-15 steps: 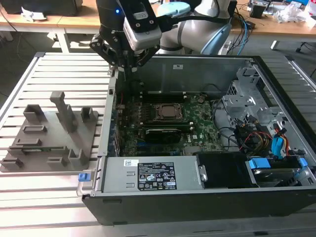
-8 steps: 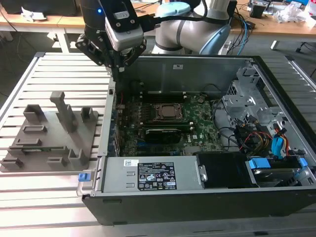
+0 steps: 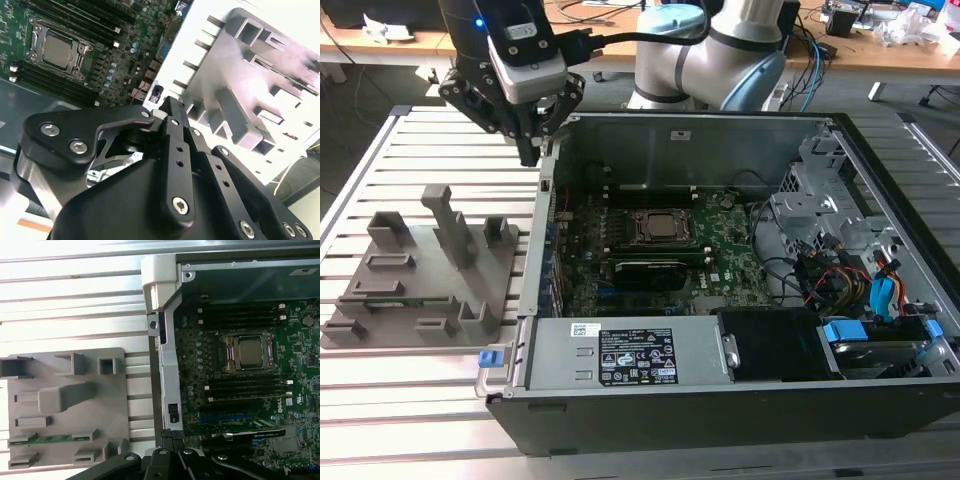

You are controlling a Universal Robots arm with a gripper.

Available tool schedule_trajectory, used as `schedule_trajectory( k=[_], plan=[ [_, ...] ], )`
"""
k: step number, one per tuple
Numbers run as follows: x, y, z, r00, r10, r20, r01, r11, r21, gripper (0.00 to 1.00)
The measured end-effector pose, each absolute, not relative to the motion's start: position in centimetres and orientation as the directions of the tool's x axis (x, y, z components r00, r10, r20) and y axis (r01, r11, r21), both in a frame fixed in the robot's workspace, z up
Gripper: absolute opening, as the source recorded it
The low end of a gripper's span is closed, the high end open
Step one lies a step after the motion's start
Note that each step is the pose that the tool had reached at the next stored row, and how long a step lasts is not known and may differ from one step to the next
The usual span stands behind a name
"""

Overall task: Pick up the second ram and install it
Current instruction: 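Reach for the second ram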

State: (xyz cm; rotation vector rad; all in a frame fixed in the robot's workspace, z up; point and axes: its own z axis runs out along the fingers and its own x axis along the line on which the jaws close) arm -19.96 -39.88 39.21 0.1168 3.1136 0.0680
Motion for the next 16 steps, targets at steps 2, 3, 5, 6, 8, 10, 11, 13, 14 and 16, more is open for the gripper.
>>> schedule_trajectory(
  k=[2, 3, 5, 6, 8, 10, 11, 13, 14, 16],
  plan=[
    [-20.4, -39.9, 39.2, -0.997, 0.075, -0.023, 0.074, 0.996, 0.045, 0.11],
    [-20.8, -39.9, 39.2, -0.997, 0.075, -0.023, 0.074, 0.996, 0.045, 0.11],
    [-21.2, -39.9, 39.2, -0.997, 0.075, -0.023, 0.074, 0.996, 0.045, 0.11],
    [-21.4, -39.9, 39.2, -0.997, 0.075, -0.023, 0.074, 0.996, 0.045, 0.11],
    [-22.1, -39.9, 39.2, -0.997, 0.075, -0.023, 0.074, 0.996, 0.045, 0.11],
    [-22.5, -39.9, 39.2, -0.997, 0.075, -0.023, 0.074, 0.996, 0.045, 0.11],
    [-22.7, -39.9, 39.2, -0.997, 0.075, -0.023, 0.074, 0.996, 0.044, 0.11],
    [-23.1, -39.9, 39.2, -0.997, 0.075, -0.023, 0.074, 0.996, 0.045, 0.11],
    [-23.4, -39.9, 39.2, -0.997, 0.075, -0.023, 0.074, 0.996, 0.045, 0.11],
    [-24.1, -39.9, 39.2, -0.997, 0.075, -0.023, 0.074, 0.996, 0.045, 0.11]
  ],
)
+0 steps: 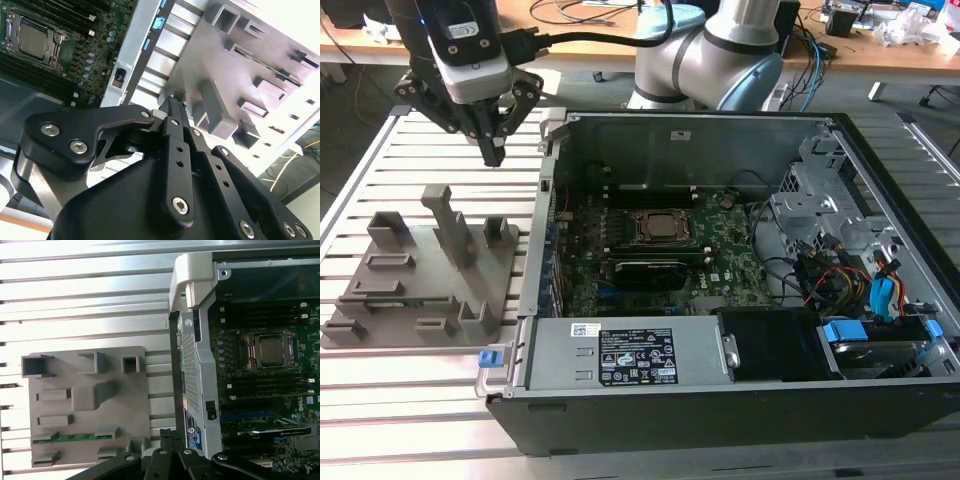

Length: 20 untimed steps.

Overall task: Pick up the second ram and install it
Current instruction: 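Reach for the second ram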

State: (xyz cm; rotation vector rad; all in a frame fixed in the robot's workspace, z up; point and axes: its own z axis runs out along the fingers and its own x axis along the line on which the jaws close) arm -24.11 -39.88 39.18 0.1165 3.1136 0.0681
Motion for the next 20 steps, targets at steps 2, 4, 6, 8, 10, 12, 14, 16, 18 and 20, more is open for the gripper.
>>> schedule_trajectory(
  k=[2, 4, 6, 8, 10, 12, 14, 16, 18, 20],
  plan=[
    [-25.3, -39.9, 39.2, -0.997, 0.075, -0.023, 0.074, 0.996, 0.044, 0.11],
    [-26.2, -39.9, 39.2, -0.997, 0.075, -0.023, 0.074, 0.996, 0.045, 0.11],
    [-26.7, -39.9, 39.2, -0.997, 0.075, -0.023, 0.074, 0.996, 0.045, 0.11],
    [-27.6, -39.9, 39.2, -0.997, 0.075, -0.023, 0.074, 0.996, 0.045, 0.11],
    [-28.6, -39.9, 39.1, -0.997, 0.075, -0.023, 0.074, 0.996, 0.045, 0.11],
    [-29.1, -39.9, 39.1, -0.997, 0.075, -0.023, 0.074, 0.996, 0.045, 0.11],
    [-30.1, -39.9, 39.1, -0.997, 0.075, -0.023, 0.074, 0.996, 0.045, 0.11],
    [-30.8, -39.9, 39.1, -0.997, 0.075, -0.023, 0.074, 0.996, 0.045, 0.11],
    [-31.5, -39.9, 39.1, -0.997, 0.075, -0.023, 0.074, 0.996, 0.045, 0.11],
    [-32.9, -39.9, 39.1, -0.997, 0.075, -0.023, 0.074, 0.996, 0.045, 0.11]
  ],
)
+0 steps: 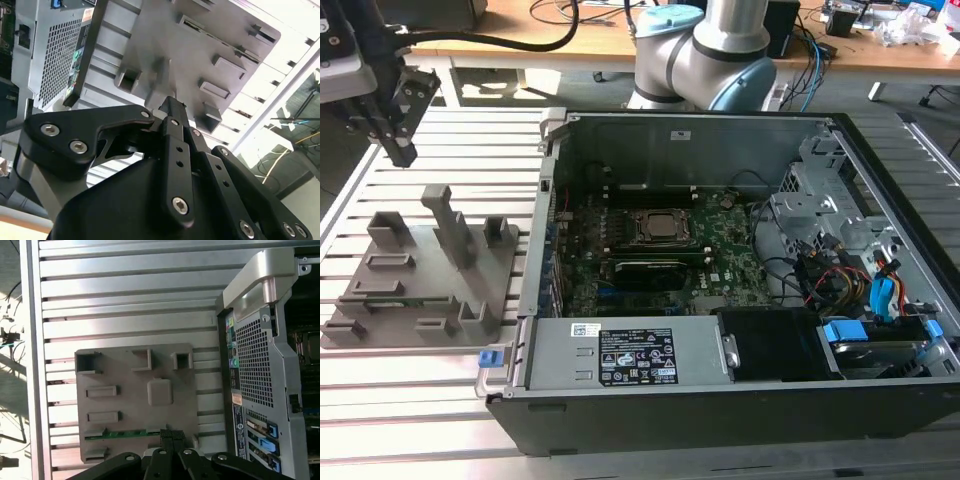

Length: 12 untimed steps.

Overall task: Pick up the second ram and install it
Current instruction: 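Reach for the second ram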

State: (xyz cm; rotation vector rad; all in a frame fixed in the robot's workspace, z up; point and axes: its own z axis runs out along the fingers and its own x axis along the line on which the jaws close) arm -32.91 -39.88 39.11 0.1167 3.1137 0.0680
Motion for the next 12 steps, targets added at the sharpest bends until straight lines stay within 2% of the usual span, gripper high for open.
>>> schedule_trajectory(
  k=[7, 12],
  plan=[
    [-35.6, -40.0, 39.0, -0.997, 0.075, -0.023, 0.074, 0.996, 0.045, 0.11],
    [-36.8, -41.2, 38.8, -0.997, 0.069, -0.023, 0.068, 0.997, 0.045, 0.11]
  ],
)
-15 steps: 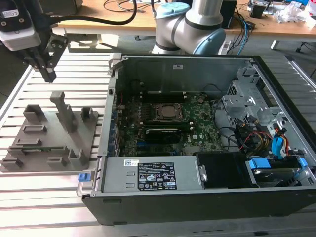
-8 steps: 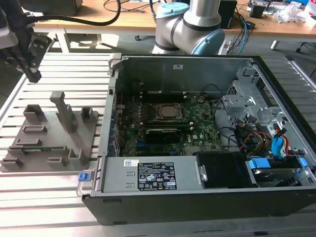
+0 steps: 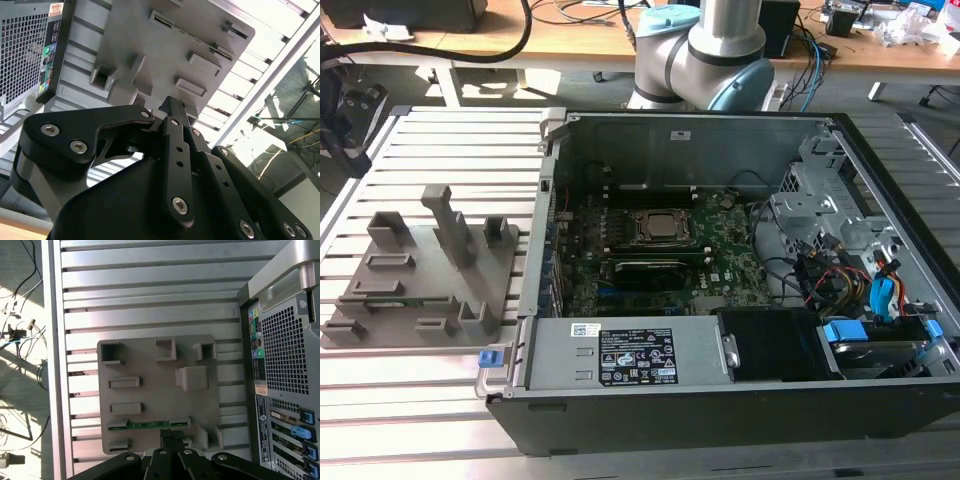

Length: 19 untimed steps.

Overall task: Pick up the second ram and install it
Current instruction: 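Reach for the second ram, then pick up the second ram and move it above second insertion slot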

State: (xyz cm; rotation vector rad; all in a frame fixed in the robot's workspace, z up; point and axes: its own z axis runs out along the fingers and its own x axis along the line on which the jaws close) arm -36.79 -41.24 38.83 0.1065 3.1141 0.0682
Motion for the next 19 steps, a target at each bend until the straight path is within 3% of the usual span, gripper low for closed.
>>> schedule_trajectory(
  k=[4, 19],
  plan=[
    [-36.86, -41.24, 38.71, -1.0, 0.017, -0.005, 0.017, 0.999, 0.03, 0.11],
    [-37.21, -41.31, 38.49, -1.0, 0.016, -0.005, 0.016, 0.999, 0.031, 0.11]
  ],
)
